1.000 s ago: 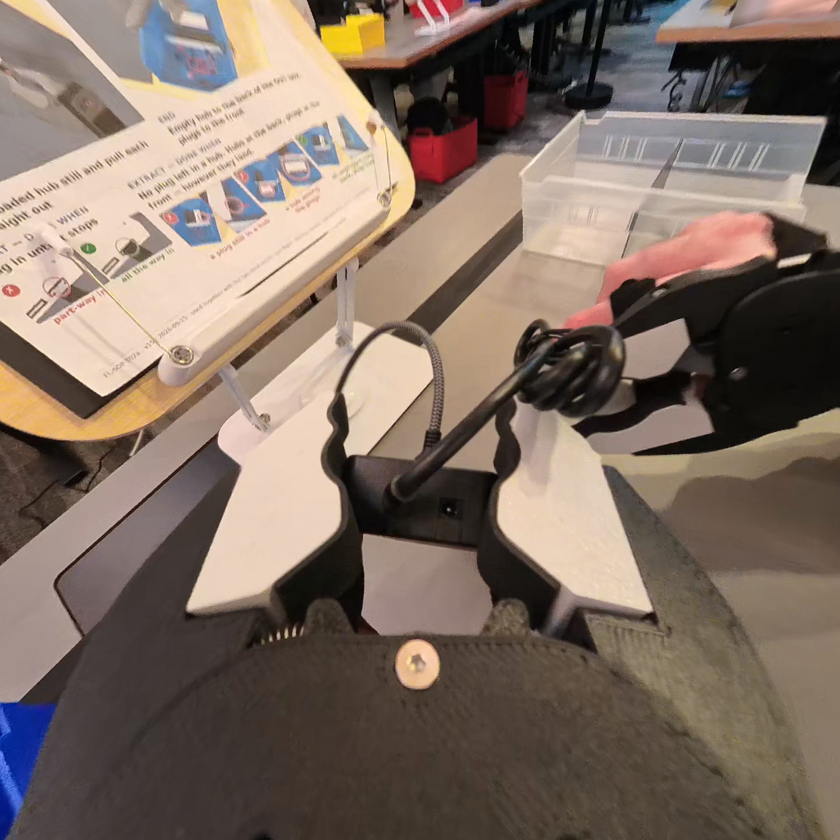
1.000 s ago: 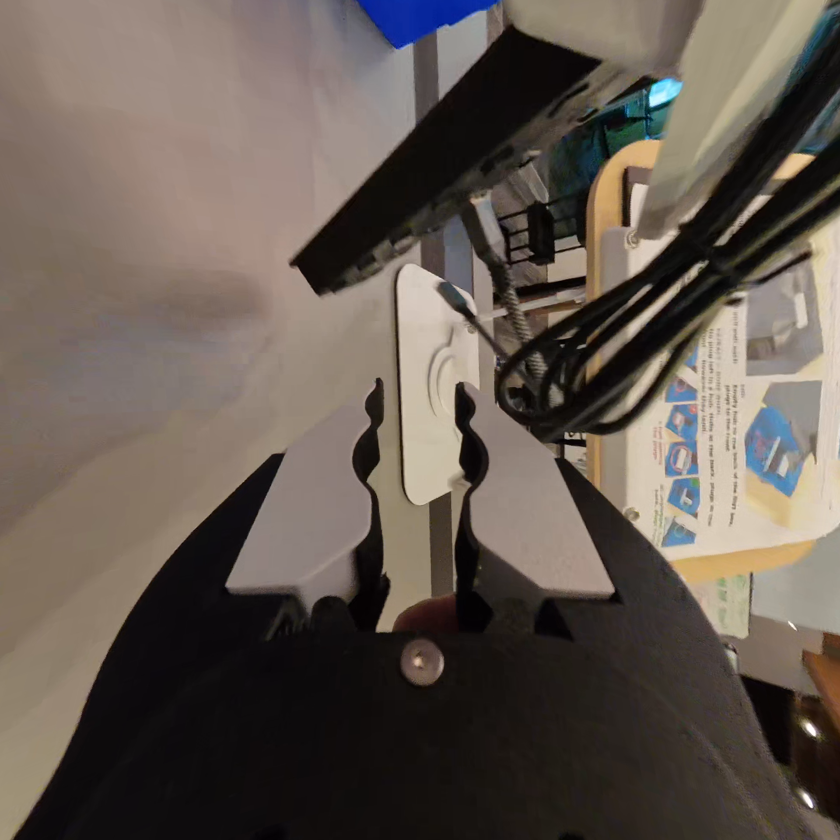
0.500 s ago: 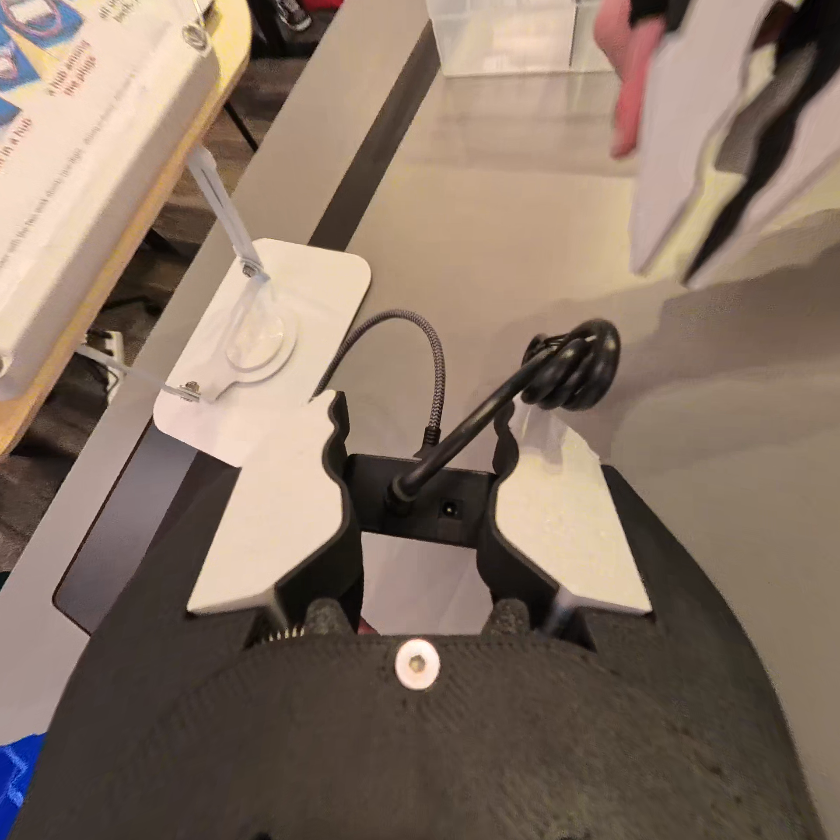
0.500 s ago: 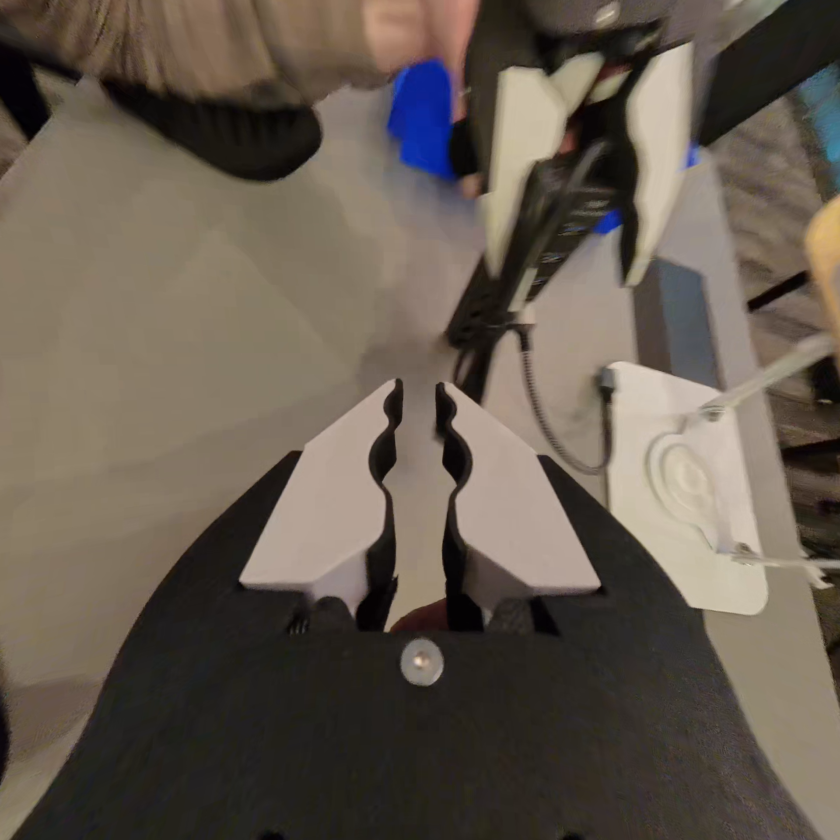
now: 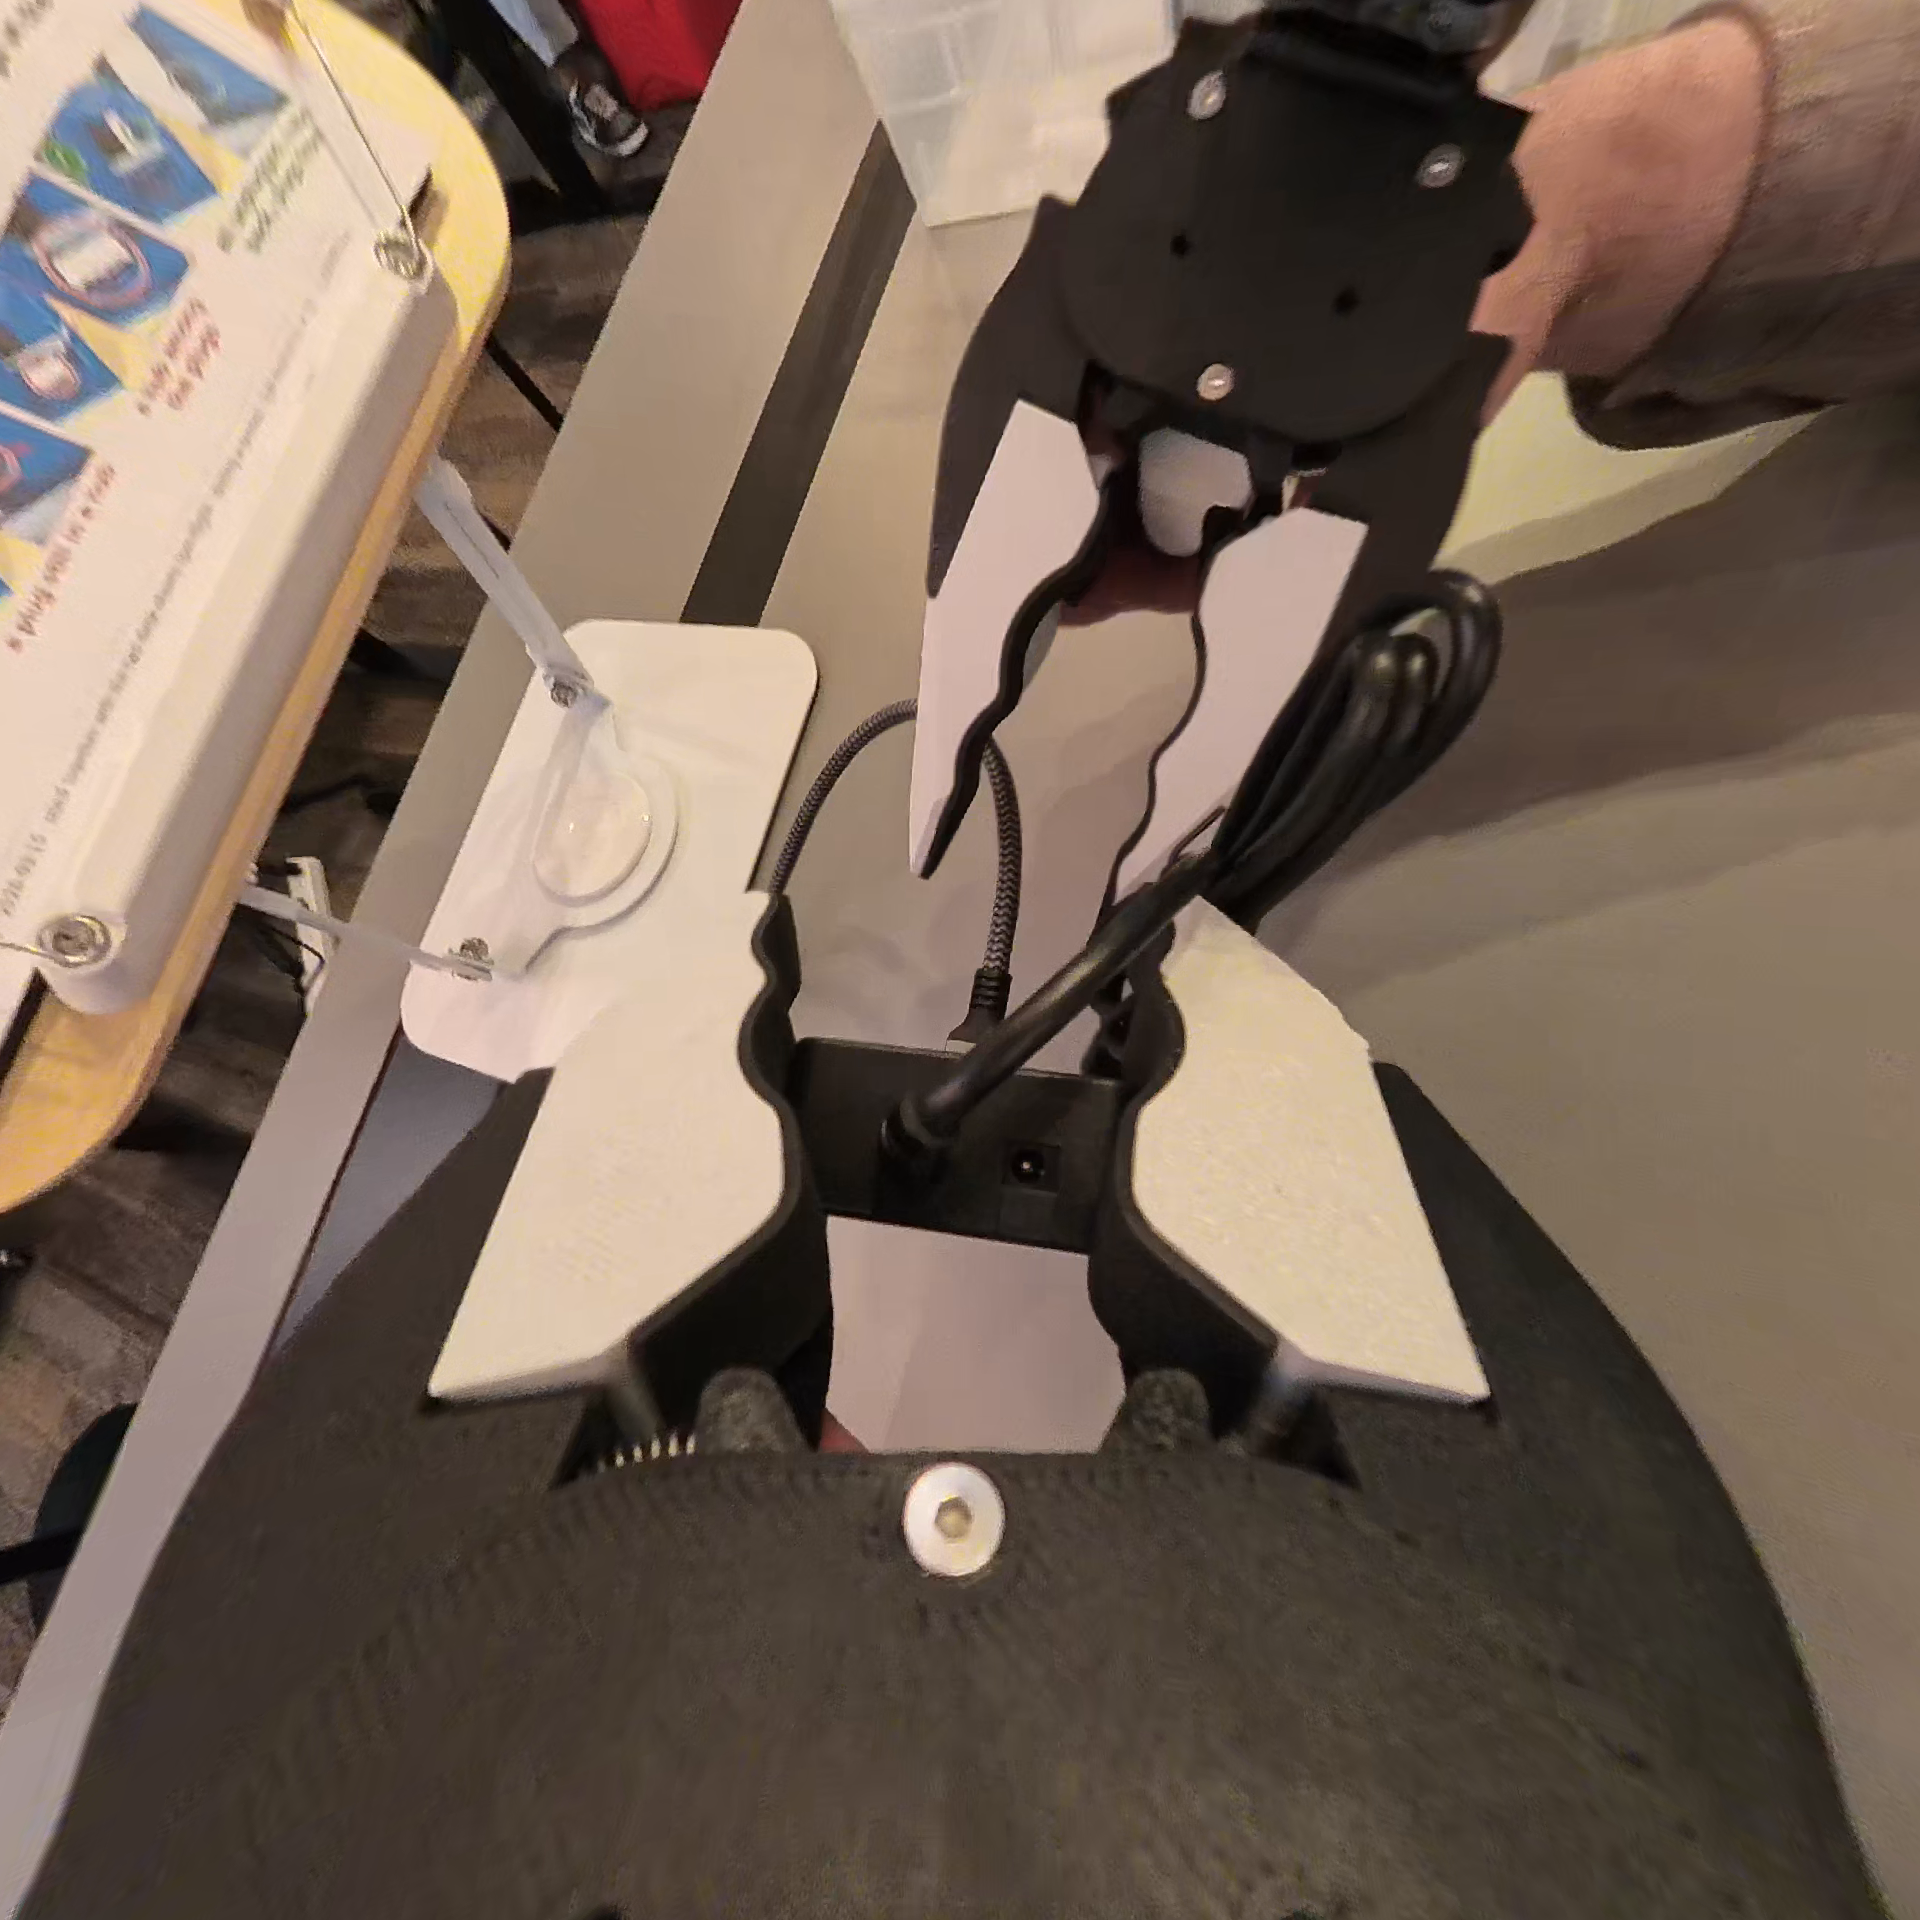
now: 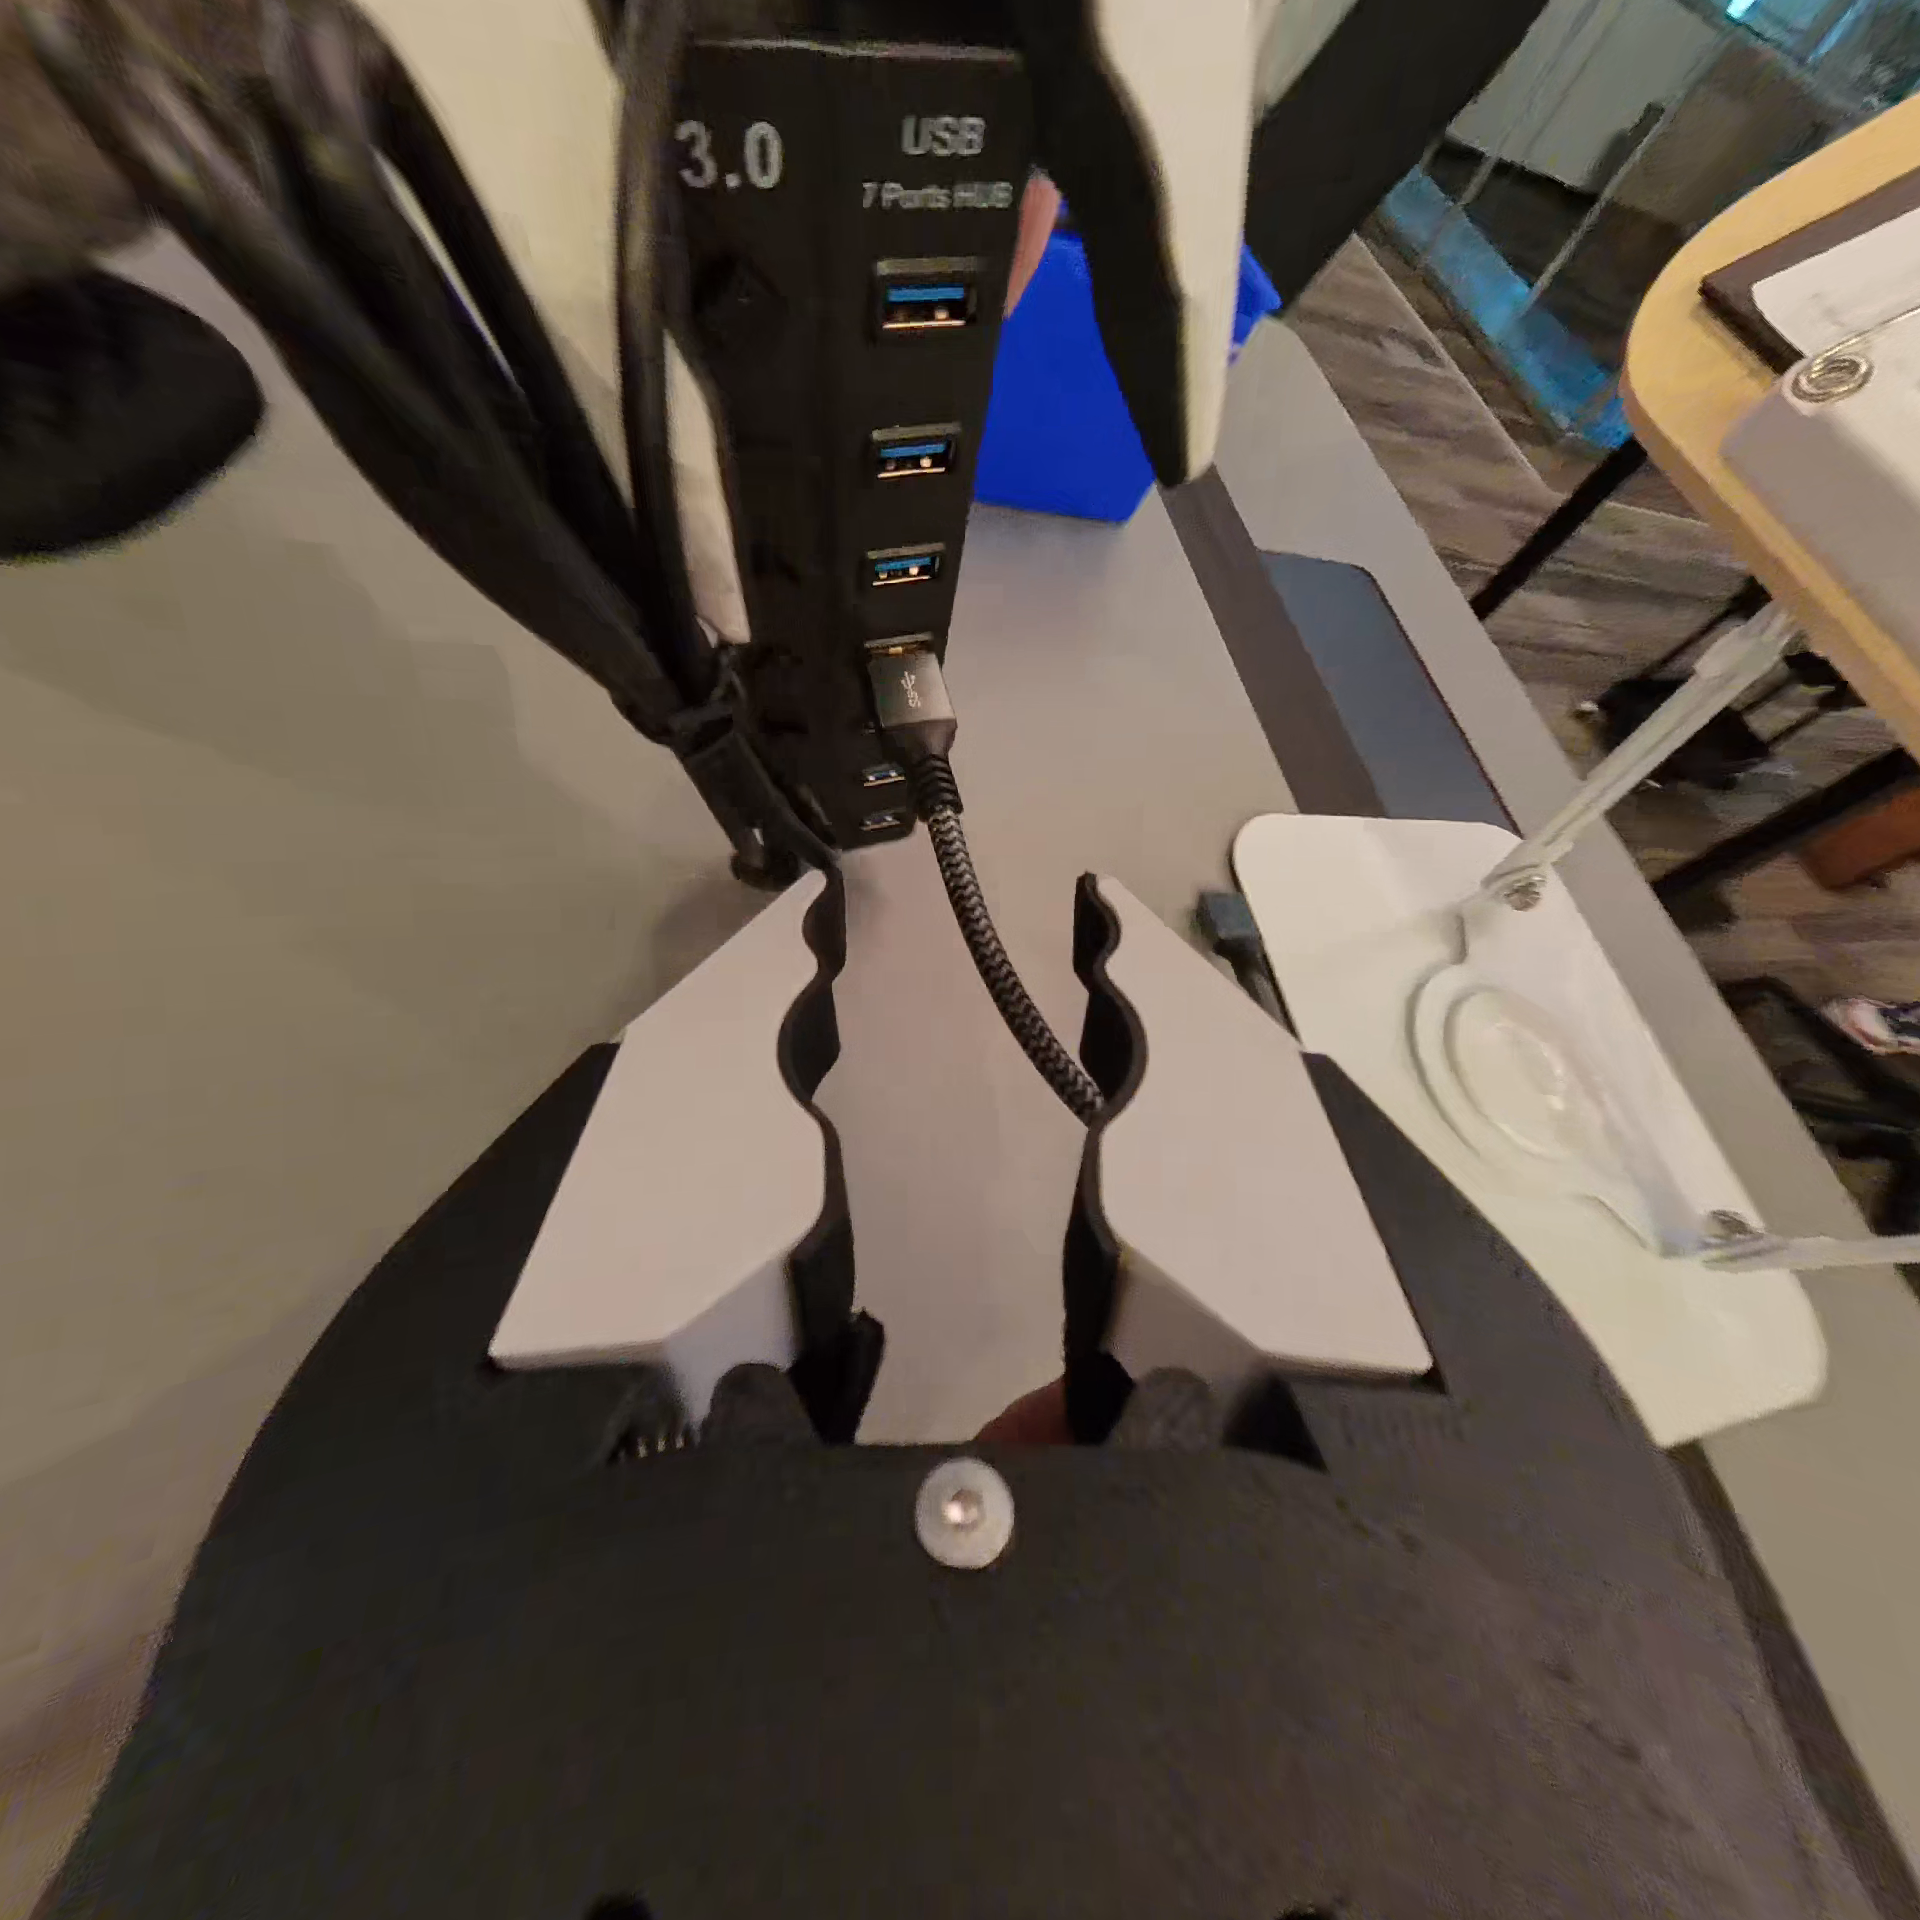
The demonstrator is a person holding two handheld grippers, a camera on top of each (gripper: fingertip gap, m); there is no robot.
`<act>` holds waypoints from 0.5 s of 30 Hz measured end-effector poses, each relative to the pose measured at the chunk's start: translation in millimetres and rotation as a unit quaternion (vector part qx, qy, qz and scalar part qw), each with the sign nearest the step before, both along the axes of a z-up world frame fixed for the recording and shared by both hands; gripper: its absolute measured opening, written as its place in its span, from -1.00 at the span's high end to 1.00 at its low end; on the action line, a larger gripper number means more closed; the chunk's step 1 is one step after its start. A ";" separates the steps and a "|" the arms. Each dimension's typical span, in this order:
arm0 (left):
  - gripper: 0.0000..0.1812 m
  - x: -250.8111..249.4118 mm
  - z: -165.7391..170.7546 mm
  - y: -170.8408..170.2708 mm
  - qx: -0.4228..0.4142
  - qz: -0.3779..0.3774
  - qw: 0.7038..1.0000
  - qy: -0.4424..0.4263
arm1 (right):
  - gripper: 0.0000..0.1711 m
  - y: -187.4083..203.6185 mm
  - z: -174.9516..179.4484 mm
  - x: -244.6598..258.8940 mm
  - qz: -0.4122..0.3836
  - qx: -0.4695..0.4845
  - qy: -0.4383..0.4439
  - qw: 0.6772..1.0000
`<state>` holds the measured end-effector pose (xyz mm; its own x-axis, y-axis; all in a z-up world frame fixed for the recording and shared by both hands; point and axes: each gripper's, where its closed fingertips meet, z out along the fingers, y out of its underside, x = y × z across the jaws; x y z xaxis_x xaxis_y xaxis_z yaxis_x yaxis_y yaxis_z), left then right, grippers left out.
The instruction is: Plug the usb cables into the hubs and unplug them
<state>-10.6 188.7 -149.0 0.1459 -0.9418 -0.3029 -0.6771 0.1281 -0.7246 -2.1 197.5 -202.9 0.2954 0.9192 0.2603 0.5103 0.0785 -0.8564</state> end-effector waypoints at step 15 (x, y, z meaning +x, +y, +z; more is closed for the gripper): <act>0.32 32.8 14.1 -36.7 0.034 -0.070 0.997 -0.025 | 0.64 -27.5 -3.4 -24.3 0.040 0.037 -0.065 0.996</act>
